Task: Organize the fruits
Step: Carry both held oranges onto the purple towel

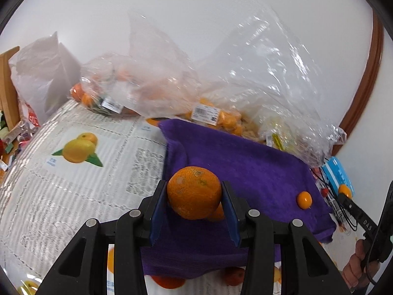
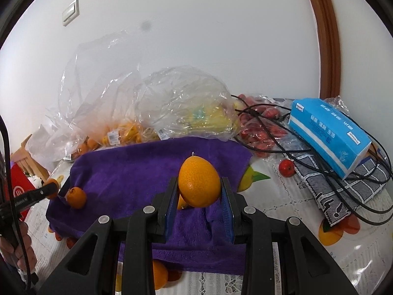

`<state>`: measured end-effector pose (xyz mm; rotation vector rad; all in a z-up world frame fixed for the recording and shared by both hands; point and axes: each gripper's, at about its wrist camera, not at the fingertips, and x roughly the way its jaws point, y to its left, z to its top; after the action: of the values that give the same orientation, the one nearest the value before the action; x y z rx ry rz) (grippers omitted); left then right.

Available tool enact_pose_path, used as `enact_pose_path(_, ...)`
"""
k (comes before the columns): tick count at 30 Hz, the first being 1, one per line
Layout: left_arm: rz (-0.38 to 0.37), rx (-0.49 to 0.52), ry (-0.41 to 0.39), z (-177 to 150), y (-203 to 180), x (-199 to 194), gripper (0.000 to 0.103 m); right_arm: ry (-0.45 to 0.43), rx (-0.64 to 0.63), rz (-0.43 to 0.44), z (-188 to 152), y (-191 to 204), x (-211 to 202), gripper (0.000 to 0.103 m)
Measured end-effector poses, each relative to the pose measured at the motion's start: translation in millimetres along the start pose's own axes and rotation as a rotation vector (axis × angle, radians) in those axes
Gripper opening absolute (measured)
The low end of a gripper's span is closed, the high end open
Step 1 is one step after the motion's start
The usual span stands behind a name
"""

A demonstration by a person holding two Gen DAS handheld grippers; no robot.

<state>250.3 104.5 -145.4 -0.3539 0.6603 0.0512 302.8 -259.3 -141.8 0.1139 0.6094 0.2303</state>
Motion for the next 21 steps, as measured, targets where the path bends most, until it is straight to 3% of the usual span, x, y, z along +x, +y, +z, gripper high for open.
enact_pose_path(21, -0.036, 0.029, 0.101, -11.3, -11.3, 18.2, 0.041, 0.125, -0.134, 0.036, -24.8, 38.3, 31.3, 0.033)
